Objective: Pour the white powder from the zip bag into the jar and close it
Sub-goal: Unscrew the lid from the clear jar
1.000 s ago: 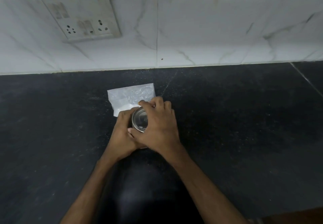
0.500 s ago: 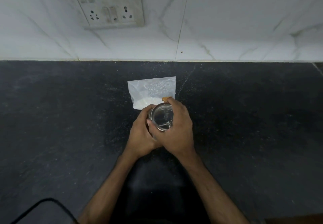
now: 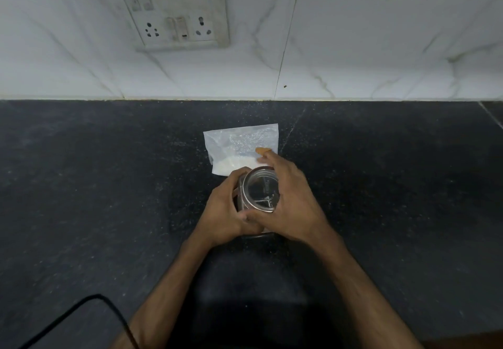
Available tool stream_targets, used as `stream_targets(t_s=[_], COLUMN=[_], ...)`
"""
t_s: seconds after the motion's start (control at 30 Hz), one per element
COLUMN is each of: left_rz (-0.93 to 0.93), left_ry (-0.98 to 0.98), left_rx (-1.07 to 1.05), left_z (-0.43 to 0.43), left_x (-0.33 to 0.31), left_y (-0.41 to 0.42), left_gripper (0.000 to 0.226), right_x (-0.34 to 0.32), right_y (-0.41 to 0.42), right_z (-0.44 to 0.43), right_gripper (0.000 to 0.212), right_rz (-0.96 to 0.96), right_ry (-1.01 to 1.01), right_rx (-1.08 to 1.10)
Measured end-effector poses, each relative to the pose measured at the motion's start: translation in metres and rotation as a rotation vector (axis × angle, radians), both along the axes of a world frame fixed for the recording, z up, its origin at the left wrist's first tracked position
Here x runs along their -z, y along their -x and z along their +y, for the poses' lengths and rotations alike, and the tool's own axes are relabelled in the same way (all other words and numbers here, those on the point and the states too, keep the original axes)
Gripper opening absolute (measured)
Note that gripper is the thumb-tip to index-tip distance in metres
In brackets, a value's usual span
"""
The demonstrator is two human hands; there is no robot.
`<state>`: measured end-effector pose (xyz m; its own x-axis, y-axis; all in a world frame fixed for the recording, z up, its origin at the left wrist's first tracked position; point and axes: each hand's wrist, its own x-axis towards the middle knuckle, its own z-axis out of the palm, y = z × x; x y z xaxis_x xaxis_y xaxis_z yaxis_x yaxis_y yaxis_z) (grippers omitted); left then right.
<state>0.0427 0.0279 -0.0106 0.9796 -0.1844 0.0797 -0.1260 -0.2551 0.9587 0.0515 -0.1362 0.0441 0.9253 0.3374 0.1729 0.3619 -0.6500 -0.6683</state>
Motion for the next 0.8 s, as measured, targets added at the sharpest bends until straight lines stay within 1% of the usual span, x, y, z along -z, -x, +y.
stream_targets(t_s=[0.03,0.07,0.1,0.17,0.2,0.27,0.3,0.33,0.37,0.4,0.43,0.47,0.5,0.57,0.63,0.7,0.77,0.8], left_rz=[0.002,-0.002,-0.012,-0.020,-0.015,0.002,0.008,0.014,0.017,0.015,0.009,0.004,0.003,0.010,0.011,0.006,0.003,0.003], left_ry=[-0.003,-0.011,-0.024,-0.037,-0.027,-0.007,-0.005,-0.008,-0.016,-0.029,-0.042,-0.048,-0.047,-0.038,-0.037,-0.042,-0.045,-0.047], left_rx=[-0.004,-0.013,-0.027,-0.055,-0.064,-0.071,-0.070,-0.067,-0.065,-0.064,-0.063,-0.064,-0.067,-0.075,-0.077,-0.076,-0.078,-0.081], left_z=[-0.001,-0.001,-0.002,-0.002,-0.003,-0.002,-0.002,-0.001,-0.001,-0.001,-0.001,-0.001,-0.001,-0.001,-0.001,-0.002,-0.002,-0.002], left_x=[-0.001,-0.002,-0.002,0.001,0.002,0.004,0.005,0.006,0.006,0.006,0.005,0.005,0.005,0.004,0.004,0.004,0.004,0.005], left_y=[0.001,0.003,0.004,0.006,0.006,0.005,0.005,0.004,0.004,0.005,0.005,0.005,0.005,0.005,0.005,0.005,0.006,0.006], left_gripper=[0.092,0.093,0.094,0.095,0.093,0.088,0.088,0.089,0.093,0.098,0.101,0.102,0.101,0.097,0.095,0.098,0.099,0.099], right_x=[-0.006,-0.012,-0.015,-0.017,-0.016,-0.014,-0.016,-0.019,-0.023,-0.025,-0.025,-0.027,-0.026,-0.022,-0.020,-0.022,-0.018,-0.016], right_y=[0.003,0.007,0.011,0.018,0.021,0.021,0.019,0.015,0.013,0.012,0.013,0.015,0.017,0.016,0.010,0.006,0.008,0.011], right_z=[-0.001,-0.001,0.003,0.016,0.022,0.027,0.026,0.024,0.021,0.020,0.021,0.025,0.029,0.030,0.024,0.018,0.014,0.014], right_gripper=[0.107,0.105,0.099,0.087,0.080,0.065,0.061,0.062,0.066,0.072,0.075,0.073,0.067,0.052,0.046,0.056,0.068,0.069], right_rz=[-0.041,-0.074,-0.091,-0.064,-0.035,0.011,0.033,0.053,0.047,0.005,-0.056,-0.100,-0.108,-0.094,-0.081,-0.084,-0.113,-0.116], right_ry=[0.078,0.138,0.191,0.285,0.301,0.276,0.277,0.304,0.345,0.373,0.372,0.353,0.312,0.206,0.167,0.155,0.109,0.086], right_rx=[0.032,0.088,0.153,0.239,0.232,0.130,0.075,0.036,0.037,0.084,0.158,0.219,0.241,0.179,0.069,0.022,0.095,0.113])
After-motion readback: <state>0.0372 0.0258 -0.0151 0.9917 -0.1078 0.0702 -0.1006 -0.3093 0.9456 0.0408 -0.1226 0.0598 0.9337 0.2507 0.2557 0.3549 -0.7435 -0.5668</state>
